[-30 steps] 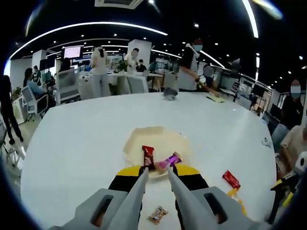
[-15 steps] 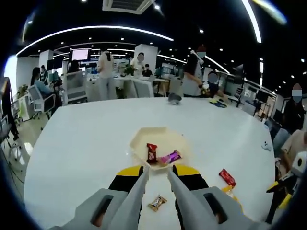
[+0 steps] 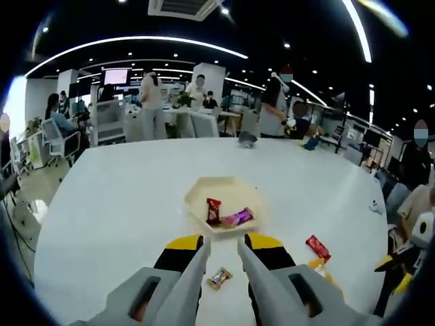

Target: Place the target food into the container with the food tongs after gripping and lifting it, then release it inside without dropping or visibly crushing the food.

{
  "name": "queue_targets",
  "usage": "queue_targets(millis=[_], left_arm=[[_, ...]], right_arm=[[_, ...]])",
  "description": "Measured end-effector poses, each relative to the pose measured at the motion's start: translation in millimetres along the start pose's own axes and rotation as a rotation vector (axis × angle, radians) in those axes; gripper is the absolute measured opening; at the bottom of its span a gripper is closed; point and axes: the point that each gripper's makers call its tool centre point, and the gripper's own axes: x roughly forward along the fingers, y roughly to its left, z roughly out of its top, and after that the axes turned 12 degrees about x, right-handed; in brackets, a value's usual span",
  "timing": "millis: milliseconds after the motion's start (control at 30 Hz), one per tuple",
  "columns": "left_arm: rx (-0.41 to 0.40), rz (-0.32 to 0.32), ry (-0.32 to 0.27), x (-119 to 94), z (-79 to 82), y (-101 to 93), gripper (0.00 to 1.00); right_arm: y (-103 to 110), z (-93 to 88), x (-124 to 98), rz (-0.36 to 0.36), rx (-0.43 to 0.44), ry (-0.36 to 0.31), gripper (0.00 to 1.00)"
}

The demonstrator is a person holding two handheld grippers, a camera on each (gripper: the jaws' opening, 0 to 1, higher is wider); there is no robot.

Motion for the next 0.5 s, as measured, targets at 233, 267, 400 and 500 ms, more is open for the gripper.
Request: queue_targets(millis=[233,267,400,500], left_arm=[[0.006,-0.001,0.01,-1.4,-3.5,-2.1,0.23],[0.006,-0.001,0.011,-1.3,-3.8,-2.6,0.23],[0.011,-0.007,0.012,-0.1,-5.8,-4.9,0.23],[0.011,-0.011,0.017,0.0,-8.4,-6.8,0.23]], right_arm=[[-5.2,0.1,-4.7,-0.014,0.021,-0.016,0.54],[-5.5,0.3,-5.1,-0.016,0.023,-0.018,0.54],[-7.1,0.5,-6.6,-0.022,0.025,-0.025,0.54],[-8.5,0.9,-8.5,-0.028,0.027,-0.03,0.54]])
